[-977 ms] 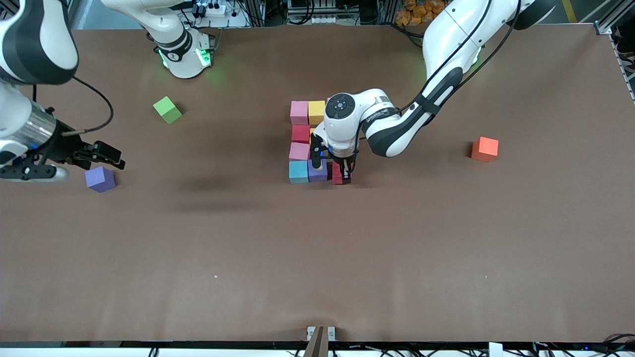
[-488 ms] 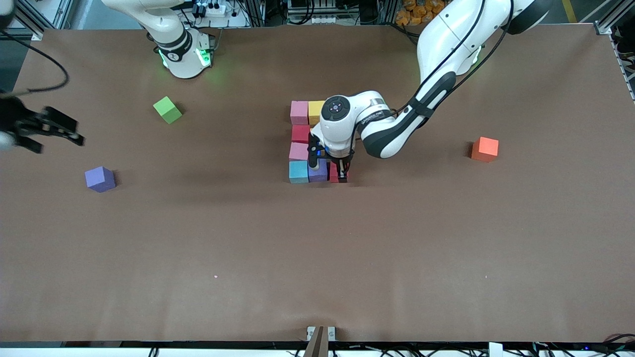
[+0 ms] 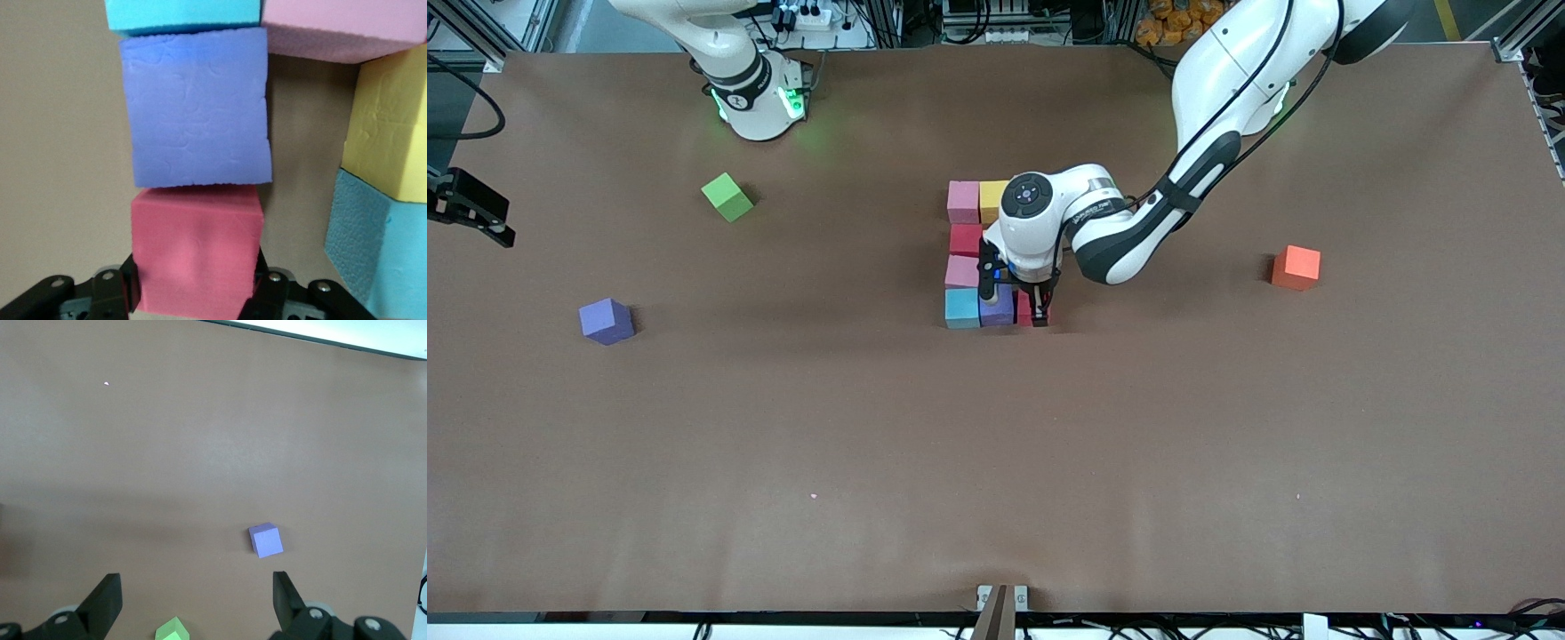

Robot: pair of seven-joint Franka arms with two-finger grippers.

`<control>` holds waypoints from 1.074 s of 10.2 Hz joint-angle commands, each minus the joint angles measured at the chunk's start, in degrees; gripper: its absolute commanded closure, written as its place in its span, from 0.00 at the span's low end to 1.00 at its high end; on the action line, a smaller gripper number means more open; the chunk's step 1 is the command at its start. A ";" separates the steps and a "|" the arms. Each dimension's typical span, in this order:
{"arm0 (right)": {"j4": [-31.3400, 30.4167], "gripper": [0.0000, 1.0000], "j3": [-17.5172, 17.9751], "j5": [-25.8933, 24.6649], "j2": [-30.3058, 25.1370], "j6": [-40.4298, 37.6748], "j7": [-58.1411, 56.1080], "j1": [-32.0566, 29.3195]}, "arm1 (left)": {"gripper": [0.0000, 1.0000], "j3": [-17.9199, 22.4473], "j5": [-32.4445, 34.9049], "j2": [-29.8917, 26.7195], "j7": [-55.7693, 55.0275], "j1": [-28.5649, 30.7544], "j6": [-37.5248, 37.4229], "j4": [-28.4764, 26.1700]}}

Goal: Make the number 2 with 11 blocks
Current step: 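Lower the red cube beside the purple cube while the right gripper withdraws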

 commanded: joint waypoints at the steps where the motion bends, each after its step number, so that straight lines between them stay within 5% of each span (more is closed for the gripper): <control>1: 1.27 0.00 0.39 1.83 1.31 -0.76 5.39 -0.29 | 1.00 0.45 1.29 1.12 0.43 -0.72 -0.21 1.04; 11: 0.83 0.00 0.48 4.20 2.28 -1.64 6.99 -0.28 | 1.00 0.45 0.06 1.64 -0.62 -1.07 -0.12 2.18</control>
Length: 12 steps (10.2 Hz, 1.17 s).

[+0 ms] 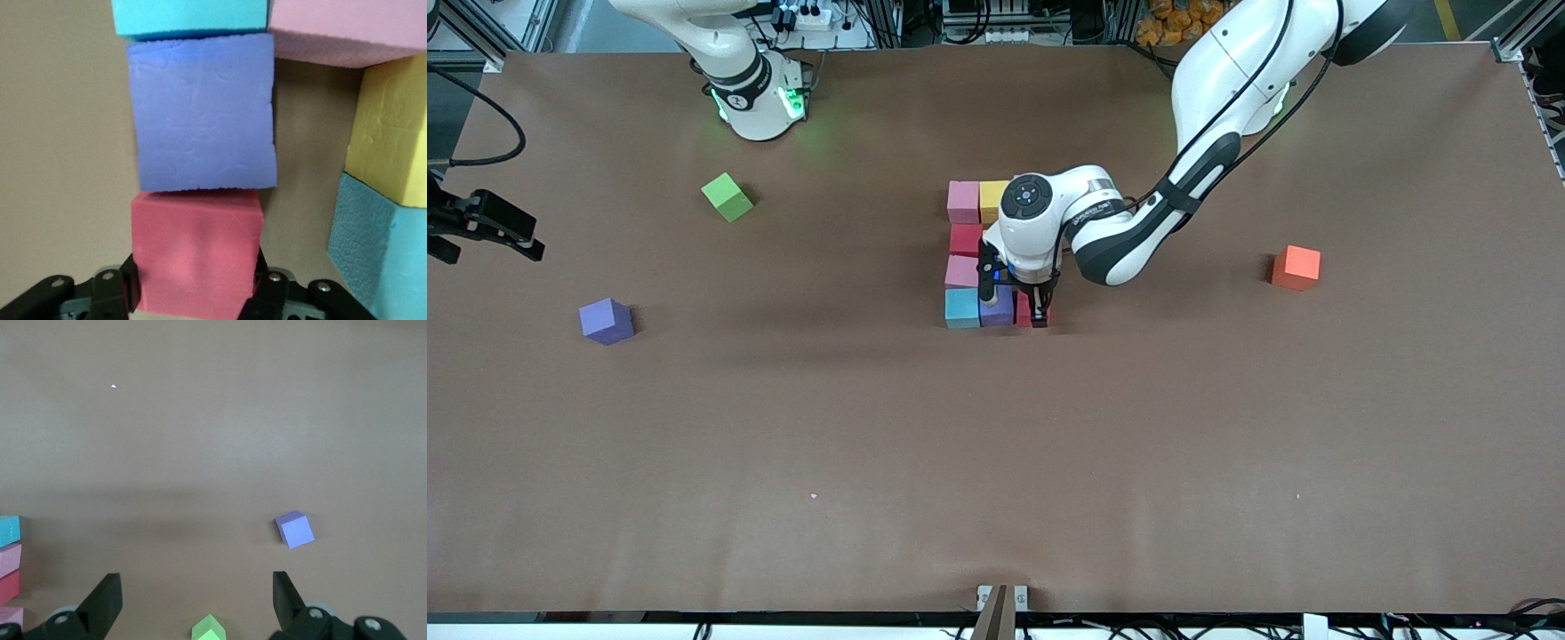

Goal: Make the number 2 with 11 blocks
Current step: 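Open the left gripper and release the red cube at the figure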

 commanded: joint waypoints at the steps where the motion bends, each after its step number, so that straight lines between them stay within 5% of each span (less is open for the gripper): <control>1: 0.66 0.00 0.19 1.15 0.42 -0.88 0.77 -0.38 | 1.00 0.44 0.06 1.24 -0.52 -0.96 -0.09 1.53; 3: 0.57 0.00 0.19 1.15 0.42 -0.88 -0.02 -0.56 | 1.00 0.44 -0.03 1.33 -0.87 -1.04 0.00 1.61; 4: 0.39 0.00 0.19 1.24 0.33 -0.88 -0.11 -0.73 | 0.83 0.44 0.15 1.33 -2.35 -1.04 -0.09 1.53; 5: -0.13 0.00 0.19 1.24 0.25 -0.88 -0.98 -1.17 | 0.01 0.35 0.41 1.15 -2.89 -0.96 0.00 1.53; 7: -0.66 0.00 0.10 6.65 0.16 -1.23 -3.09 -3.09 | 0.00 0.18 0.15 0.72 -3.86 -0.96 0.00 1.53; 12: -0.49 0.00 0.54 0.45 -0.02 -1.06 1.74 -1.35 | 0.00 -2.54 0.85 -1.92 -3.34 -0.69 -0.17 1.35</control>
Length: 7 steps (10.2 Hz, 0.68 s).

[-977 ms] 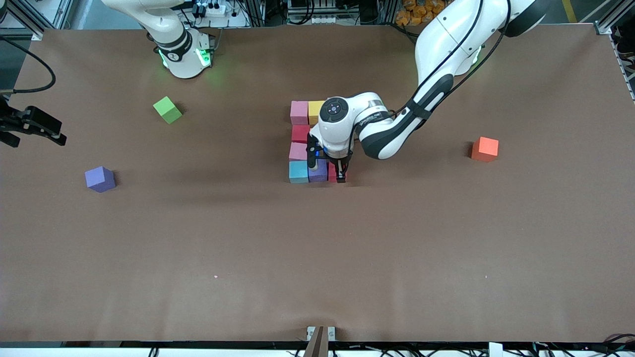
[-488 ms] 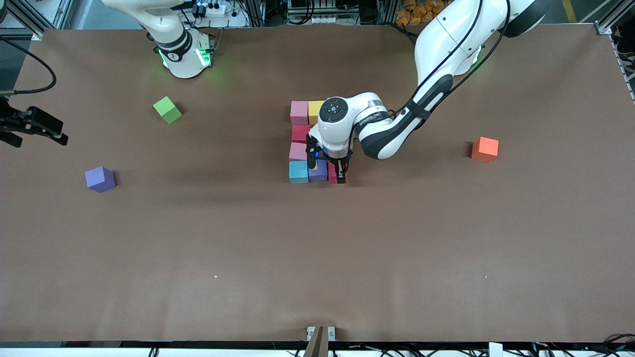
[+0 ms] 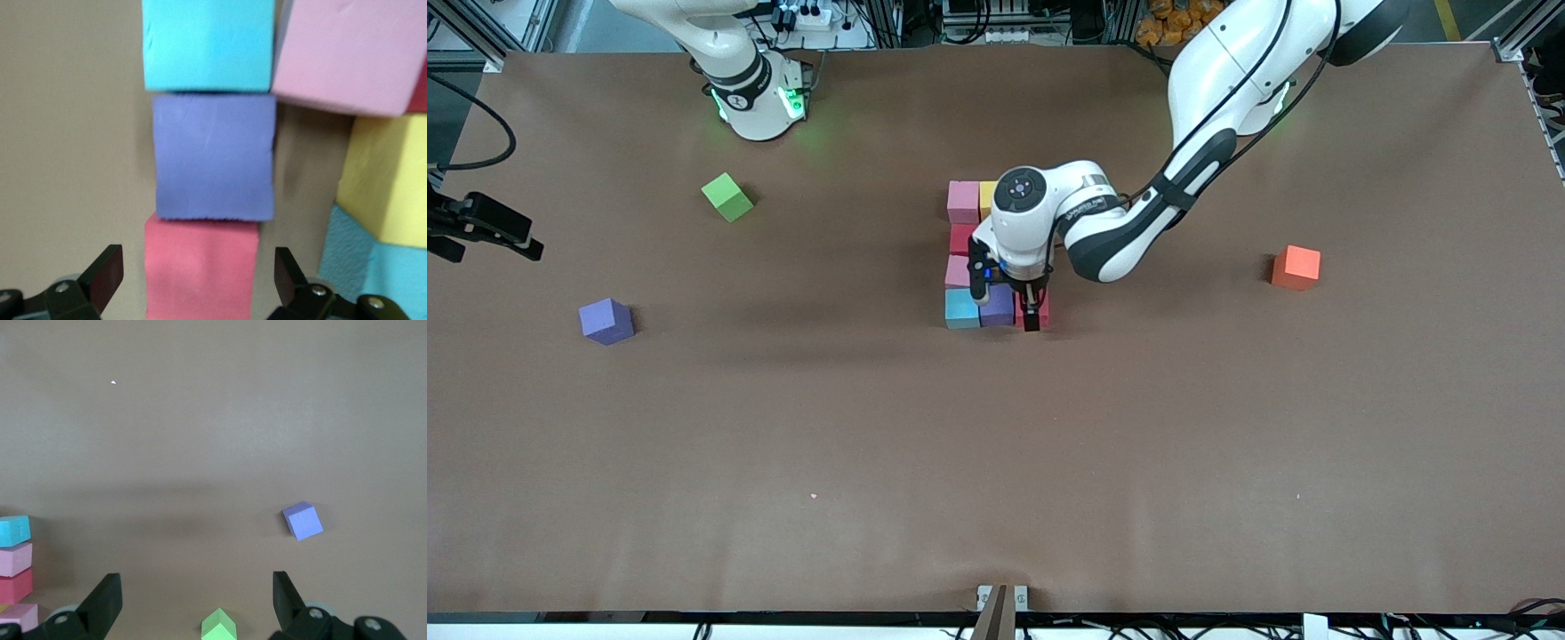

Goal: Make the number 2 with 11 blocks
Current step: 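Open the left gripper and release the red cube at the figure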

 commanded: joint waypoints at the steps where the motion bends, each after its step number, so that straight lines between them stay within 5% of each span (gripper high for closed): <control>1: 0.04 0.00 0.25 -1.10 -0.12 -0.24 0.63 0.22 | 0.00 -0.80 0.68 -2.75 0.37 0.11 -0.50 -0.44; 3: -0.05 0.00 0.25 -1.01 -0.03 -0.06 -0.78 0.22 | 0.00 -1.58 -1.51 -6.08 0.37 1.86 -0.76 -0.52; 7: -0.22 0.00 0.25 -1.01 -0.12 -0.42 -0.86 0.05 | 0.00 -1.59 -16.86 -14.25 0.20 8.18 -0.76 -0.09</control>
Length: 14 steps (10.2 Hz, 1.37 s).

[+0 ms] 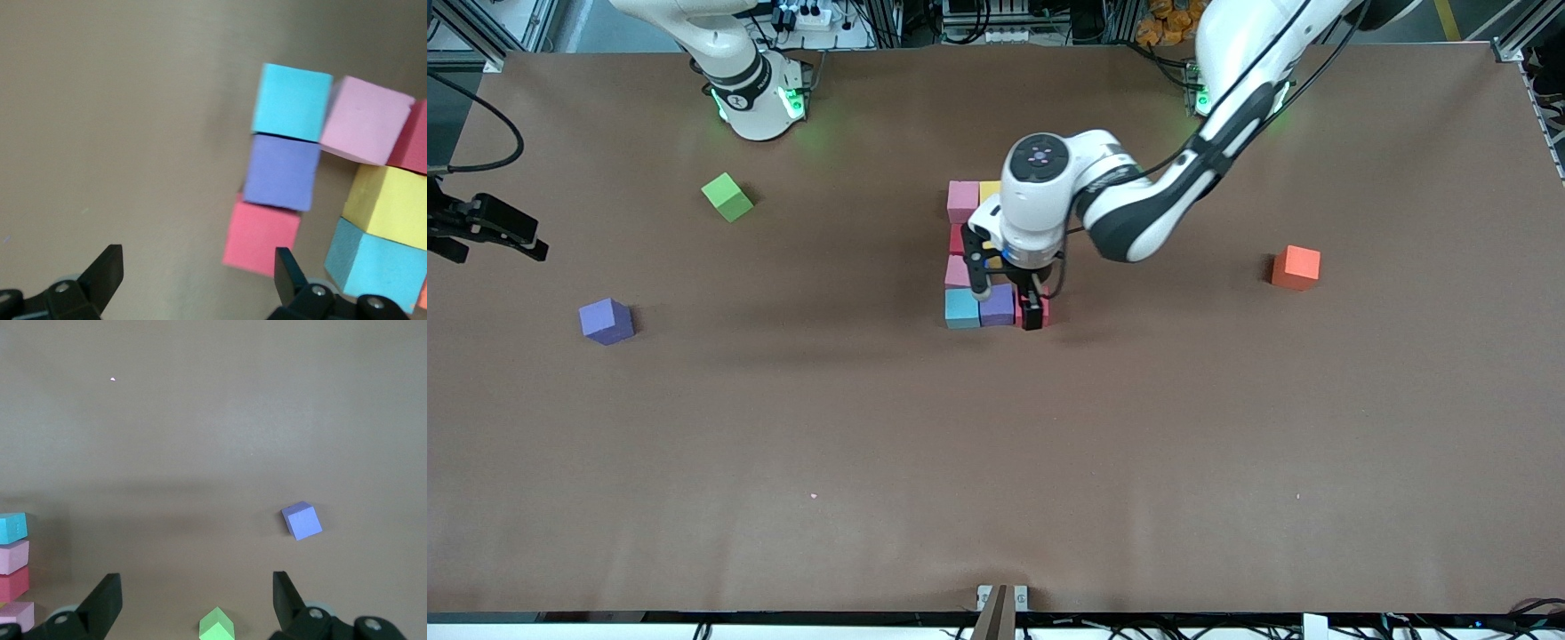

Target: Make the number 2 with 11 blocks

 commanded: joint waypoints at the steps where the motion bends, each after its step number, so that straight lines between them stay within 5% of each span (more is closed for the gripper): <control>1: -0.01 0.00 0.10 -0.80 -0.18 -0.39 -0.49 -0.06 | 0.00 -0.01 -9.20 -7.37 -0.13 4.73 -1.88 -1.37; 5: -0.19 0.00 0.10 -0.72 0.08 0.05 -0.40 0.11 | 0.00 3.23 -23.72 -12.76 -0.57 16.24 -12.84 1.68; 8: -0.19 0.00 0.10 -0.80 0.08 0.14 -0.14 0.20 | 0.00 11.04 -23.14 -16.33 -1.62 17.92 -30.15 11.36; 12: -0.19 0.00 0.10 -0.63 -0.09 -0.21 -0.14 0.29 | 0.00 24.48 -21.81 -26.45 -2.85 18.20 -38.44 11.02; 14: -0.19 0.00 0.18 -0.28 -0.36 -0.39 -0.14 0.64 | 0.00 27.57 -21.99 -29.45 -5.99 17.85 -41.78 11.11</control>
